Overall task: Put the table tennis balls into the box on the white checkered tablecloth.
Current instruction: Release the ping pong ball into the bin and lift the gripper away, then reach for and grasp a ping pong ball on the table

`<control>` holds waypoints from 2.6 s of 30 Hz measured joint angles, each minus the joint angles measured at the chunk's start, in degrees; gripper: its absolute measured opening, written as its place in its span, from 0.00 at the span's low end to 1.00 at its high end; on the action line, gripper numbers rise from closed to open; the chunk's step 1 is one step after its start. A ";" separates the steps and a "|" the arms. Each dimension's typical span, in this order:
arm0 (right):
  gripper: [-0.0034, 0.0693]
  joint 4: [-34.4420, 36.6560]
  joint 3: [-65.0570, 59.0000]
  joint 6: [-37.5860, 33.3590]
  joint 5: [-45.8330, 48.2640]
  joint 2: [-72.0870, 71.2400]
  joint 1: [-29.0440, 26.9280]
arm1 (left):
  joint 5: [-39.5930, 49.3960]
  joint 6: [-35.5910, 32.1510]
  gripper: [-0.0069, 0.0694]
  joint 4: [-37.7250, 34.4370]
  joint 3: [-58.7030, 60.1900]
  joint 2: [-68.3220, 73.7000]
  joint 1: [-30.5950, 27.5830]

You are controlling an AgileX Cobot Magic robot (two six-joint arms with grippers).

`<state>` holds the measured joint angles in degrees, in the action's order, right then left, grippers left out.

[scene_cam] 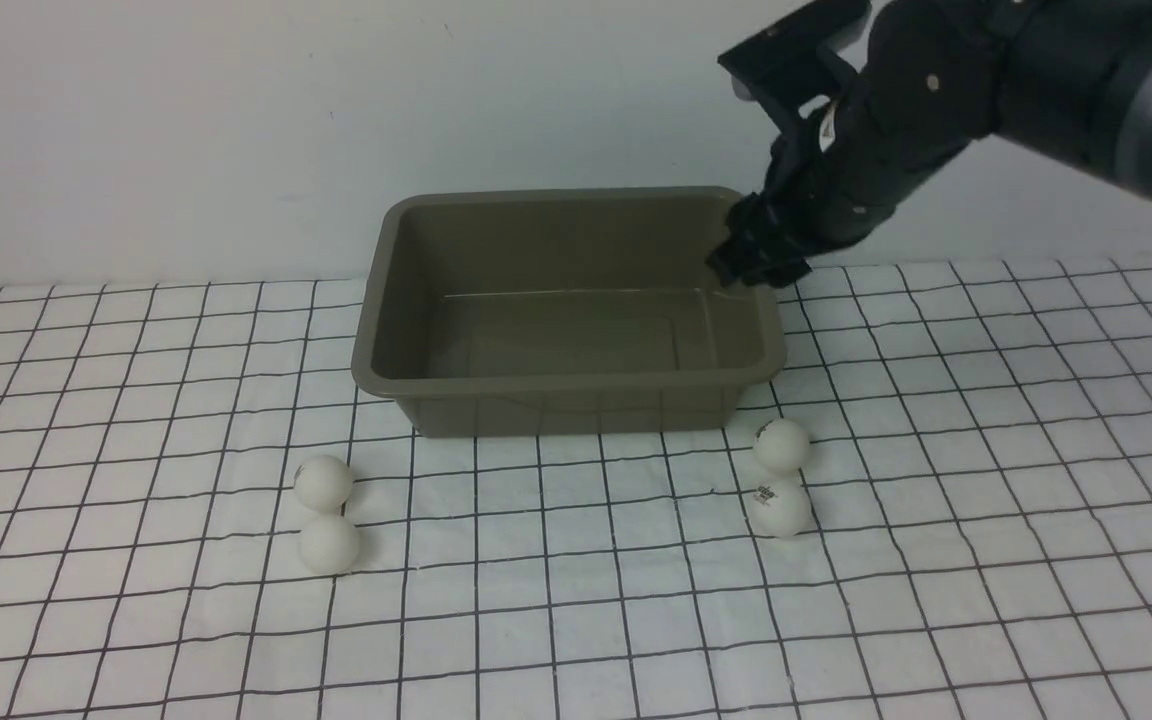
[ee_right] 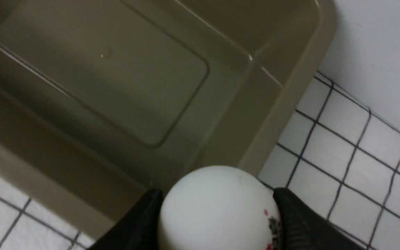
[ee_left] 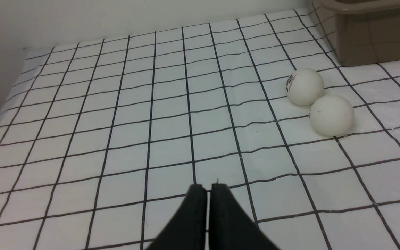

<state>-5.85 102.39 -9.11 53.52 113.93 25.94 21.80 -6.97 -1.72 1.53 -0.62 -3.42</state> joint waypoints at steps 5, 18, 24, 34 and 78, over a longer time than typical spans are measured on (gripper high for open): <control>0.54 1.66 8.38 -1.59 0.00 9.12 0.00 | 0.00 0.00 0.09 0.00 0.00 0.00 0.00; 0.61 4.54 13.38 -3.98 -0.44 15.72 0.00 | 0.00 0.00 0.09 0.00 0.00 0.00 0.00; 0.61 4.44 13.74 -3.98 1.77 12.37 0.00 | 0.00 0.00 0.09 0.00 0.00 0.00 0.00; 0.61 -0.75 16.92 -0.05 14.79 5.73 0.00 | 0.00 0.00 0.09 0.00 0.00 0.00 0.00; 0.61 7.55 -32.62 7.33 -6.43 -12.21 0.00 | 0.00 0.00 0.09 0.00 0.00 0.00 0.00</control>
<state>1.70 69.77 -1.78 47.08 101.72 25.94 21.80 -6.97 -1.72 1.53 -0.62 -3.42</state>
